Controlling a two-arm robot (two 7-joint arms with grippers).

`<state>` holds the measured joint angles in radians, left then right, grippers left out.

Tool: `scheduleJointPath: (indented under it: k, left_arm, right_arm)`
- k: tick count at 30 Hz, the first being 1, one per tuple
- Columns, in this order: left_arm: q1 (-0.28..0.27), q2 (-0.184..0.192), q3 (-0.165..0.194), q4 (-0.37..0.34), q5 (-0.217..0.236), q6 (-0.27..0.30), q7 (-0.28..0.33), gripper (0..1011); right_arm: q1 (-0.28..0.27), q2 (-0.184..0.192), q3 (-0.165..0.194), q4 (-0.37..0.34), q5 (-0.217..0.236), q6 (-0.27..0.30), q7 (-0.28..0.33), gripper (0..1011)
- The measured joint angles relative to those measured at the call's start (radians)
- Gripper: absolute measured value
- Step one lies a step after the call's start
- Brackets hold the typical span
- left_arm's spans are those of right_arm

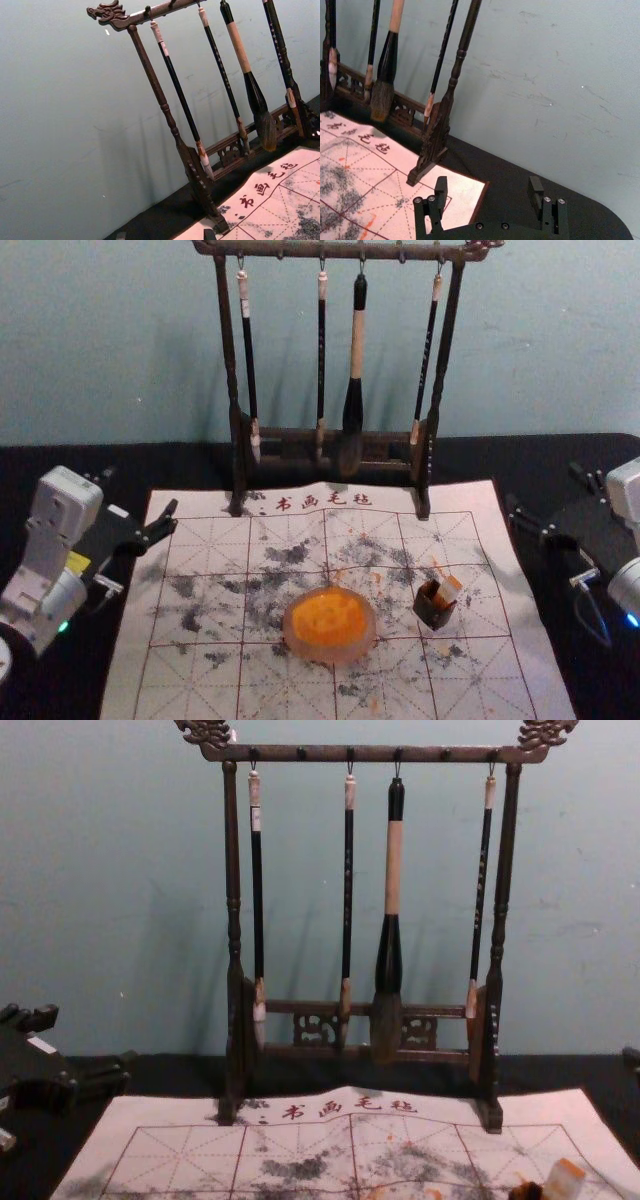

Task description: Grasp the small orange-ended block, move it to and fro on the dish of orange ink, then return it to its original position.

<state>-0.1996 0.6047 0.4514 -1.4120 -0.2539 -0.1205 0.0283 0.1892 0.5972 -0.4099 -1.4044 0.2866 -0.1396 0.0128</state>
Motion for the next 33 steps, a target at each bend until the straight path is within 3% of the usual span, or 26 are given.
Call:
scheduleJointPath:
  k: [12,20,33]
  left_arm:
    - [0.0,0.0,0.0,0.0,0.0,0.0,0.0,1001]
    - [0.0,0.0,0.0,0.0,0.0,0.0,0.0,1001]
    - [0.0,0.0,0.0,0.0,0.0,0.0,0.0,1001]
  right_arm:
    - [-0.06,0.017,0.062,-0.045,0.077,-0.034,0.1,1000]
    - [-0.134,0.048,0.098,-0.123,0.124,-0.029,0.162,1000]
    - [-0.212,0.049,0.113,-0.187,0.164,-0.023,0.257,1000]
